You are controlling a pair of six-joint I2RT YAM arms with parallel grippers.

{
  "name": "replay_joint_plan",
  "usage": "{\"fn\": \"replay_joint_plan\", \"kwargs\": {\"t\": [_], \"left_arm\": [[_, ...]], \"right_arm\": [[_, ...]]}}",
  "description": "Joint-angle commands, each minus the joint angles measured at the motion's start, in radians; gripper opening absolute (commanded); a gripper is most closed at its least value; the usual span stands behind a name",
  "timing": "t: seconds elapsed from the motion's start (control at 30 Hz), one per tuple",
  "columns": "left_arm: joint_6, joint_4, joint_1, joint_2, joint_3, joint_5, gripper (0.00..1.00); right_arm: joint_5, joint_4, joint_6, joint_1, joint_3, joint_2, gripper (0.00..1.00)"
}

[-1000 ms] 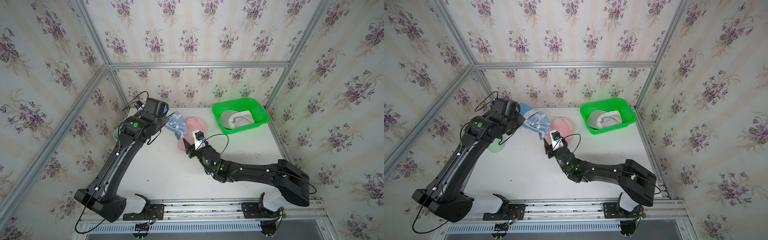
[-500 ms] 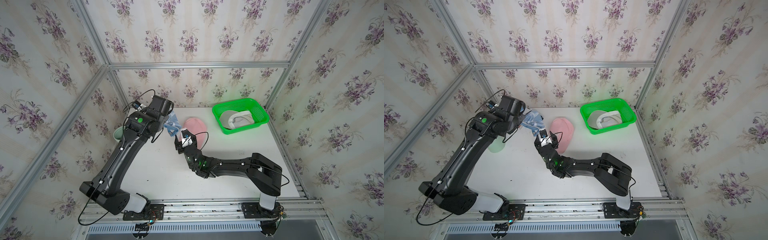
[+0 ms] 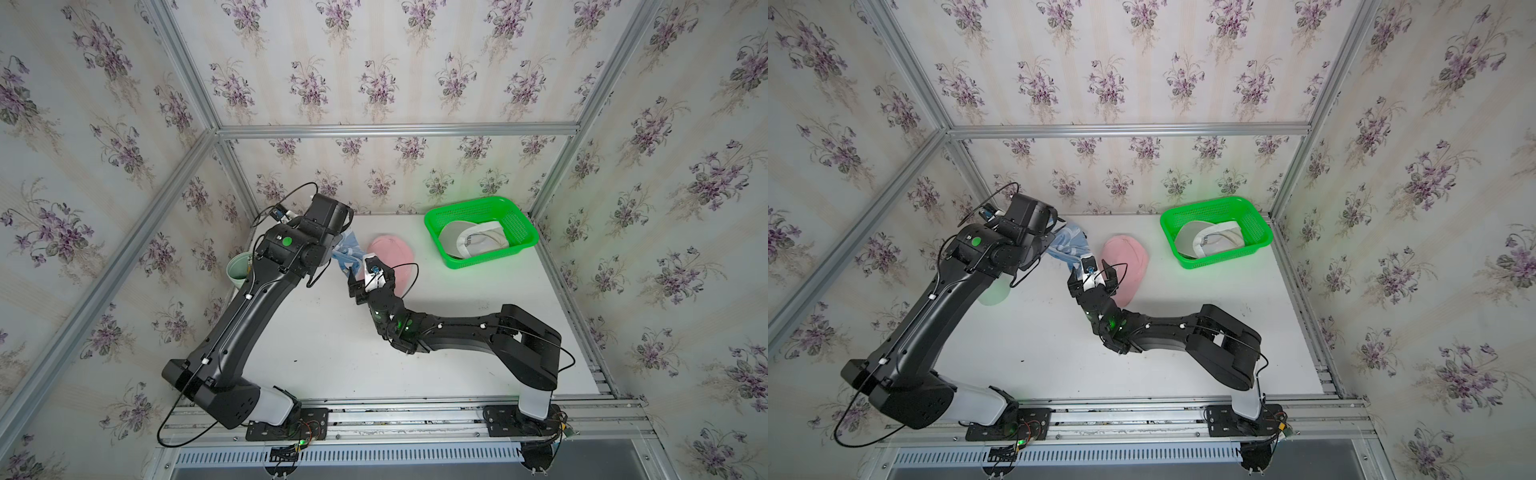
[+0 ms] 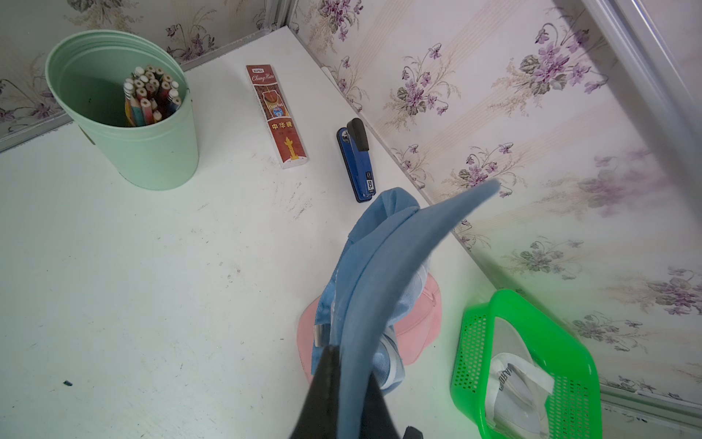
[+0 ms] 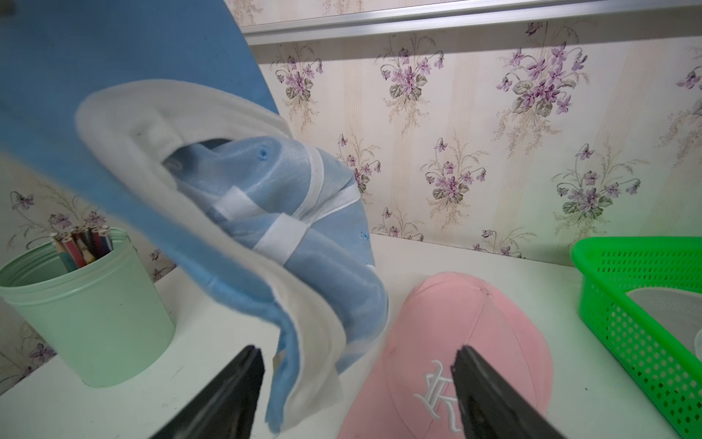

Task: Turn the baseball cap inside out
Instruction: Turn over the baseball cap.

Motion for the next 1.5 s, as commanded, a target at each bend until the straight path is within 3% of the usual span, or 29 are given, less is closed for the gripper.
{"fn": "replay_joint_plan", "kwargs": {"t": [0.0,0.1,0.23,0.4,0.47,0.57,0.8,0.97,1.1,1.2,1.33,1.47], "left_arm": [[-0.021,0.022,-0.001,-0.018,-0.023,0.008,0.0],[-0.021,0.033,-0.001,-0.056,-0.037,0.022,0.0],[0.018,0.051,0.0,-0.059,-0.025,0.034,0.0],[0.158,0.082,0.028,-0.036,0.001,0.125,0.0],[0.25,0.118,0.034,-0.034,-0.01,0.191,0.0],[0.382,0.094,0.034,-0.001,0.01,0.189,0.0],[0.759,0.038,0.035,0.071,0.114,0.212,0.0],[0.94,-0.025,0.011,0.137,0.177,0.23,0.0],[1.066,-0.111,-0.072,0.196,0.247,0.024,0.0],[1.092,-0.183,-0.083,0.232,0.305,-0.003,0.0],[1.122,-0.17,-0.086,0.209,0.275,-0.076,0.0],[1.136,-0.154,-0.092,0.188,0.26,-0.041,0.0]], "right_arm": [[-0.013,-0.065,0.071,-0.022,0.058,0.02,0.8],[-0.068,-0.126,0.118,-0.057,0.093,0.029,0.73],[-0.142,-0.122,0.104,-0.081,0.063,0.008,0.53],[-0.252,-0.046,-0.021,-0.092,-0.073,-0.07,0.33],[-0.317,-0.015,-0.106,-0.099,-0.136,-0.103,0.29],[-0.419,-0.038,-0.245,-0.103,-0.207,-0.163,0.25],[-0.631,-0.387,-0.49,-0.105,-0.227,-0.305,0.26],[-0.748,-0.682,-0.559,-0.105,-0.153,-0.322,0.31],[-0.805,-0.81,-0.574,-0.106,-0.105,-0.295,0.36],[-0.816,-0.848,-0.582,-0.105,-0.086,-0.281,0.38],[-0.811,-0.869,-0.577,-0.106,-0.078,-0.278,0.4],[-0.789,-0.805,-0.539,-0.105,-0.101,-0.304,0.46]]}}
